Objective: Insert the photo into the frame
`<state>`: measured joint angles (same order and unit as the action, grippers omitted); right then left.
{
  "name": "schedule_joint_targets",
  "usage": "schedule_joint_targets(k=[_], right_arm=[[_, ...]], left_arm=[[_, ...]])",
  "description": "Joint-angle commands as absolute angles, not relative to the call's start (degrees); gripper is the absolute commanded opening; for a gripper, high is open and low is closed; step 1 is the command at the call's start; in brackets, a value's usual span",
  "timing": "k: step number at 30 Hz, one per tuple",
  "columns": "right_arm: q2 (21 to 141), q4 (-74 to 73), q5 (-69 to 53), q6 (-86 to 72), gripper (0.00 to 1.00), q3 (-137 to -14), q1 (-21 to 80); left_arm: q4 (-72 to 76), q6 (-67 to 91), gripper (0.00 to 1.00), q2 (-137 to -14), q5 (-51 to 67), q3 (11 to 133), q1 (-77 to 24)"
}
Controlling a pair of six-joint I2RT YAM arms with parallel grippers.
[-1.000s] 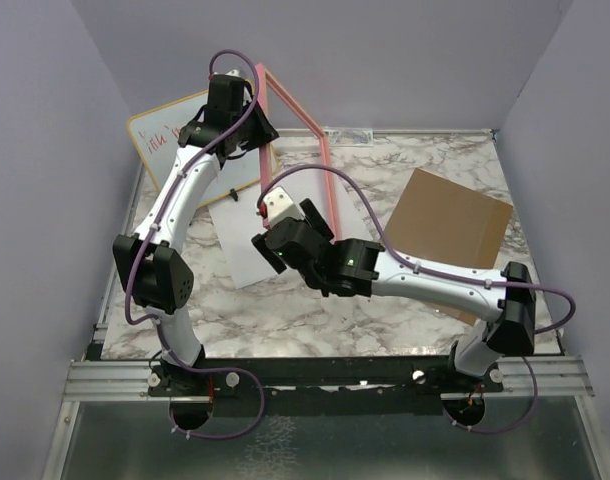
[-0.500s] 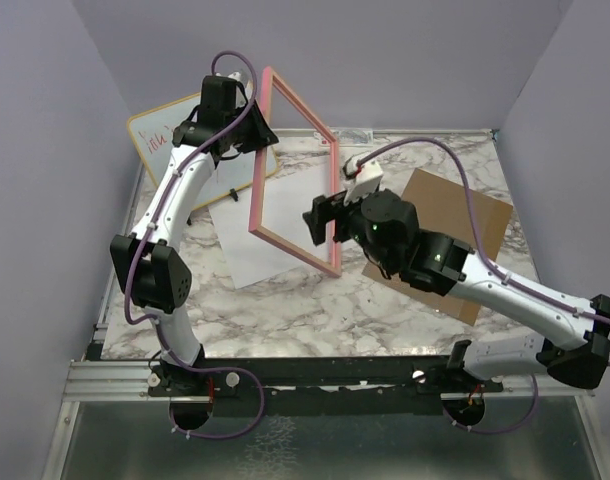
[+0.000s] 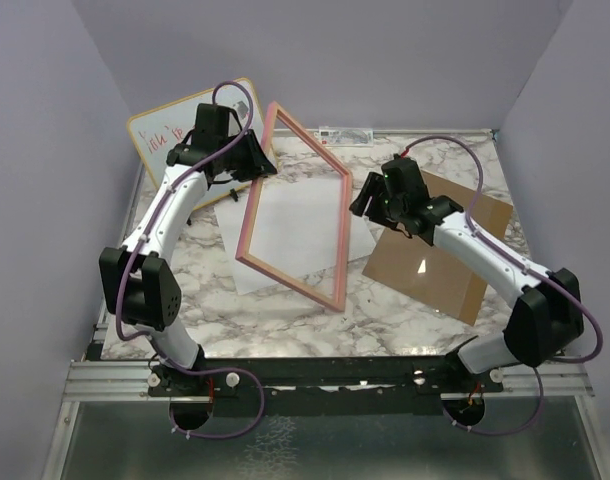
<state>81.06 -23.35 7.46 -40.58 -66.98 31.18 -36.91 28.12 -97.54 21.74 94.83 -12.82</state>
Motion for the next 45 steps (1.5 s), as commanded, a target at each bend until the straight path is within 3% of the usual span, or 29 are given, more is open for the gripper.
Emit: schedule_joint_targets(k=[1, 9, 15, 23, 30, 40, 45], right_arm=[[87.02, -24.78, 0.43, -45.94, 0.63, -66.62, 26.89], [95.76, -22.07, -1.29, -44.42, 0.64, -69.03, 22.83], [97.92, -18.51, -3.07, -39.63, 0.66, -68.04, 22.5], [99.83, -20.98, -1.17, -36.05, 0.68, -69.1, 22.26], [98.9, -22.18, -0.2, -34.84, 0.68, -69.13, 22.06], [97.88, -23.1, -0.22, -34.48, 0.68, -68.57, 21.98], [96.59, -24.31, 2.18, -33.85, 0.68, -69.81, 21.96]], left_arm=[[-39.1, 21.29, 0.0, -93.58, 22.82, 88.28, -12.84], [-32.19, 26.95, 0.0, -86.13, 21.84, 73.87, -12.84], [-26.73, 29.35, 0.0, -78.75, 11.96, 62.06, -12.27], [-16.81, 27.85, 0.16, -75.16, 11.89, 48.52, -9.52], [-16.92, 26.47, 0.35, -76.07, 10.93, 45.56, -5.4], [-19.42, 21.87, 0.38, -77.2, 4.64, 45.51, -2.14], [-19.91, 21.67, 0.45, -76.81, 8.81, 48.34, -2.11]])
